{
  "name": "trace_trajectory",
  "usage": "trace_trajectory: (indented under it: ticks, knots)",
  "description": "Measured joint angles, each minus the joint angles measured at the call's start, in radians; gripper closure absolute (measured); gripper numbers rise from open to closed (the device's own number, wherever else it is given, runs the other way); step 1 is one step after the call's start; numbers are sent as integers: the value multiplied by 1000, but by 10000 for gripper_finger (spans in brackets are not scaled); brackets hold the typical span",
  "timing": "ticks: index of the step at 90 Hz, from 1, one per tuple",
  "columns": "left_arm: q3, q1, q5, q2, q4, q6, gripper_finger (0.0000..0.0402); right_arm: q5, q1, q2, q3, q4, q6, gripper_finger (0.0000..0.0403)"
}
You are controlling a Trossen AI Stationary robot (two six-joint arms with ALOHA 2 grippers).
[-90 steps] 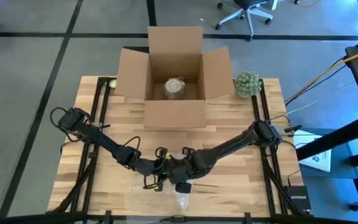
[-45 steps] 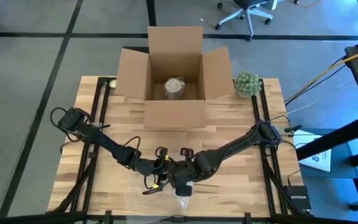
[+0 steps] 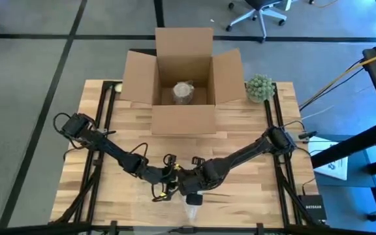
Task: Wrap mug
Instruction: Wrap the dark green mug using the transparent bubble wrap
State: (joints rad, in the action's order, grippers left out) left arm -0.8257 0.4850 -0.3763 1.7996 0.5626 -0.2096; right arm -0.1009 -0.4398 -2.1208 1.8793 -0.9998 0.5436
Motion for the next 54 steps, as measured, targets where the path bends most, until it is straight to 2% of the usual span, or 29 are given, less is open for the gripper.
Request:
trace_trajectory:
  ticks: [15,24,37,54]
  knots:
    - [0,0,-1,0,0,0,308,-42,-2,5,176,-187,-1,386]
    - [0,0,0,0,1,0,308,-66,-8,7,204,-262,2,386]
    - [0,0,-1,0,0,0,308,-26,-20,5,121,-266,27,386]
    - [0,0,0,0,4,0,308,6,-18,3,-80,-71,29,386]
